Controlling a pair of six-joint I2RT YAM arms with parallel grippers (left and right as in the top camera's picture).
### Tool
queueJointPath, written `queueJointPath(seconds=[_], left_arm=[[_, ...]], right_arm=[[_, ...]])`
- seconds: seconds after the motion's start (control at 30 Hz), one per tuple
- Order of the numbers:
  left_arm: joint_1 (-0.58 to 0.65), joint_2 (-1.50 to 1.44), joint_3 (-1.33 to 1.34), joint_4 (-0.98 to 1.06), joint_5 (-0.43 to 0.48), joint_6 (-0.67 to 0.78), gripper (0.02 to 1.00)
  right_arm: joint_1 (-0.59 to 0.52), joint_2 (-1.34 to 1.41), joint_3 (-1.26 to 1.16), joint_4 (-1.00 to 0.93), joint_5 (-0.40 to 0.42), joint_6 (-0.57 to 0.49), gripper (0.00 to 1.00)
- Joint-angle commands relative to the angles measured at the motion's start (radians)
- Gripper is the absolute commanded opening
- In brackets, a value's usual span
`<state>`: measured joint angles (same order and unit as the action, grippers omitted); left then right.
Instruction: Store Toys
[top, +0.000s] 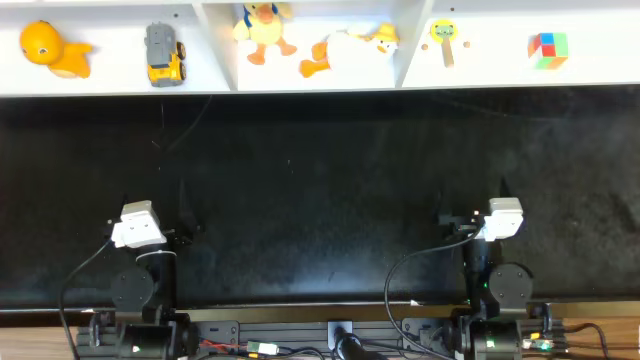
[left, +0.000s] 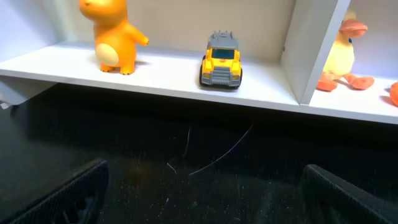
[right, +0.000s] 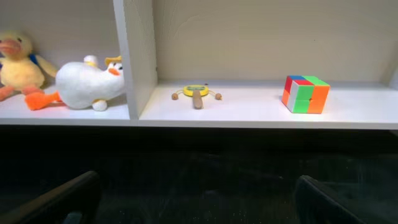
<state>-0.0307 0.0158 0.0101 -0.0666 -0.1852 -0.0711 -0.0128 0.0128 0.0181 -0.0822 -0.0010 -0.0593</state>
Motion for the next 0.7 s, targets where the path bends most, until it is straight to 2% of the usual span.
queueJointPath(seconds=[0.03,0.33,0.7], left_arm=[[0.003,-0.013,-0.002,-0.002,-0.014,0.022,0.998],[0.003,-0.013,-0.002,-0.002,-0.014,0.022,0.998],[0.003,-0.013,-0.002,-0.002,-0.014,0.022,0.998]], right_arm=[[-0.039,-0.01,-0.013,0.004,-0.006,0.008,0.996],[-0.044,-0.01,-0.013,0.004,-0.006,0.008,0.996],[0.023,-0.01,-0.013,0.004,-0.006,0.008,0.996]])
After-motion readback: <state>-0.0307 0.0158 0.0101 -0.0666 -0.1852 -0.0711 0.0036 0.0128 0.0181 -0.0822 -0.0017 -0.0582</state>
